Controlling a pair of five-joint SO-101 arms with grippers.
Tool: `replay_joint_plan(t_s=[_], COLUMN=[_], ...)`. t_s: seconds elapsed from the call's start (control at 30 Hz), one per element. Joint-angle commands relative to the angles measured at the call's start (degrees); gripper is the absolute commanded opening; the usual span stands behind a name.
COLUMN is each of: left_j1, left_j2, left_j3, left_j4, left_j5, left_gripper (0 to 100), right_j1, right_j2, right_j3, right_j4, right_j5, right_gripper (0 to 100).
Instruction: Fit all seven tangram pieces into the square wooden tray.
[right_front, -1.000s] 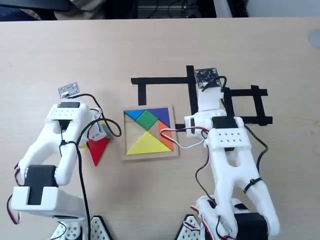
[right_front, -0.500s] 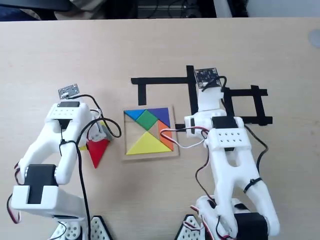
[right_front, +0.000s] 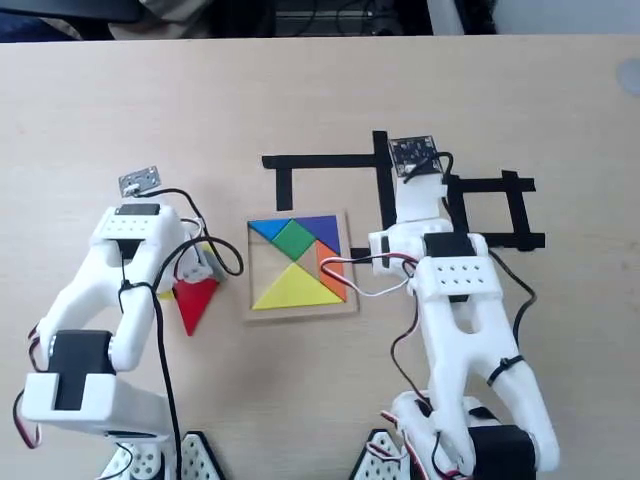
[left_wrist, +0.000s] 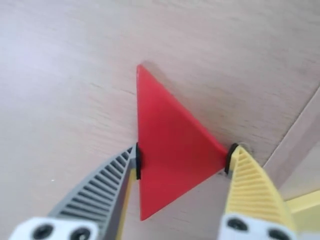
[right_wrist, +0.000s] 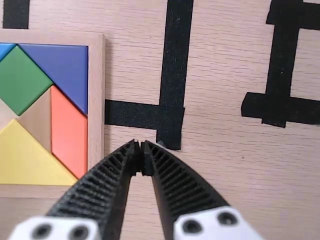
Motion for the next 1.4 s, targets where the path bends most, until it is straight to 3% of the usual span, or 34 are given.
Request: replay_joint_plan(t_s=[0.0,0.5,0.63,0.83,1.37], left_j1=[0.0,0.0,0.0,0.0,-0.6], left_j2=[0.6,0.5,0.4,-0.1,0.4], left_j3=[0.1,-0.1,0.0,-1.2,-18.4], left_j4=[-1.0,-0.8,-0.4,1.9,18.8], left_j5=[-1.6,-3.6,-3.5,-4.0,-6.5], left_gripper=[19,17,25,25,23], right_j1=[-0.7,-0.7,-0.7,-0.7,-0.8], right_j2=[-1.7,-1.7,-1.7,-1.7,-2.1], right_j3=[-0.1,-0.1,-0.1,-0.1,0.5], right_j4=[-0.4,-0.4,-0.4,-0.4,-0.4], right_j5=[0.5,0.5,0.6,0.6,2.2], right_gripper=[1.5,1.5,1.5,1.5,1.5])
